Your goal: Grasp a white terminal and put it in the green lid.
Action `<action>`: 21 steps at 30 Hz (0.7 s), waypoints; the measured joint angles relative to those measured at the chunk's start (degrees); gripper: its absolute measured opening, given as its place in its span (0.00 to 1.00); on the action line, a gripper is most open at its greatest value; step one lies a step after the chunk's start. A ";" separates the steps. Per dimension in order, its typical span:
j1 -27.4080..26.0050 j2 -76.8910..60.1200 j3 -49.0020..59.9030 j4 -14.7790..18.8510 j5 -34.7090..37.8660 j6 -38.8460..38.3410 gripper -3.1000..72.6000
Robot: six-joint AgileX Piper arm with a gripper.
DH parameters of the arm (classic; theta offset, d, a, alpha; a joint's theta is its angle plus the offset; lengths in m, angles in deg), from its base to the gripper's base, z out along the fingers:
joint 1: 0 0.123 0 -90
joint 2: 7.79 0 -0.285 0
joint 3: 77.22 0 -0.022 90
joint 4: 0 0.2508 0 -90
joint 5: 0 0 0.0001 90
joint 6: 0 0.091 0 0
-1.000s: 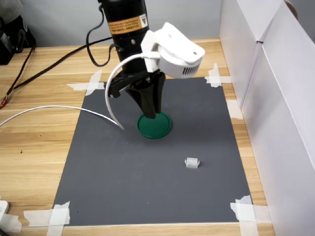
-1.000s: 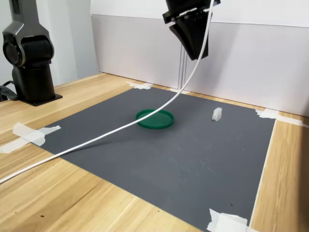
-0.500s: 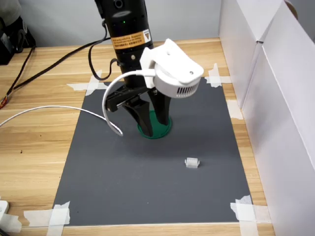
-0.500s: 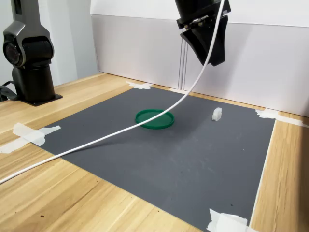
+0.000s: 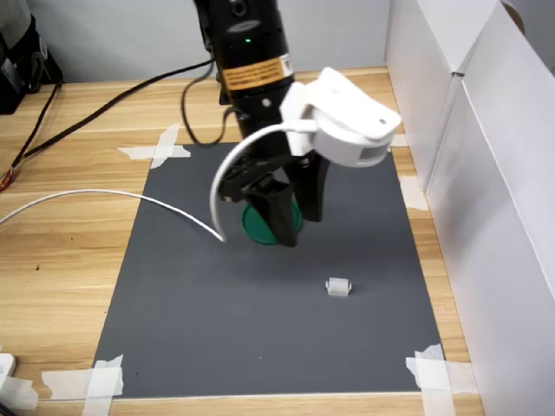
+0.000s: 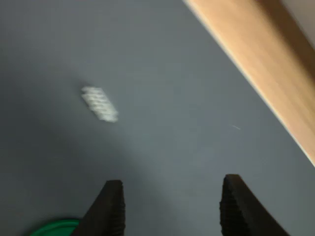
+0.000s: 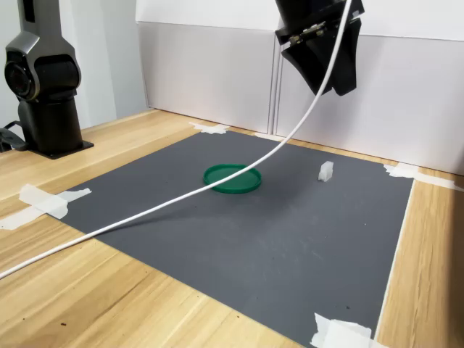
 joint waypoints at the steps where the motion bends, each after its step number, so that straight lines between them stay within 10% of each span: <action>1: 0.83 0.07 -0.06 -0.07 0.26 -0.55 0.70; 21: 4.08 7.23 -0.67 -1.40 -1.29 -2.59 0.70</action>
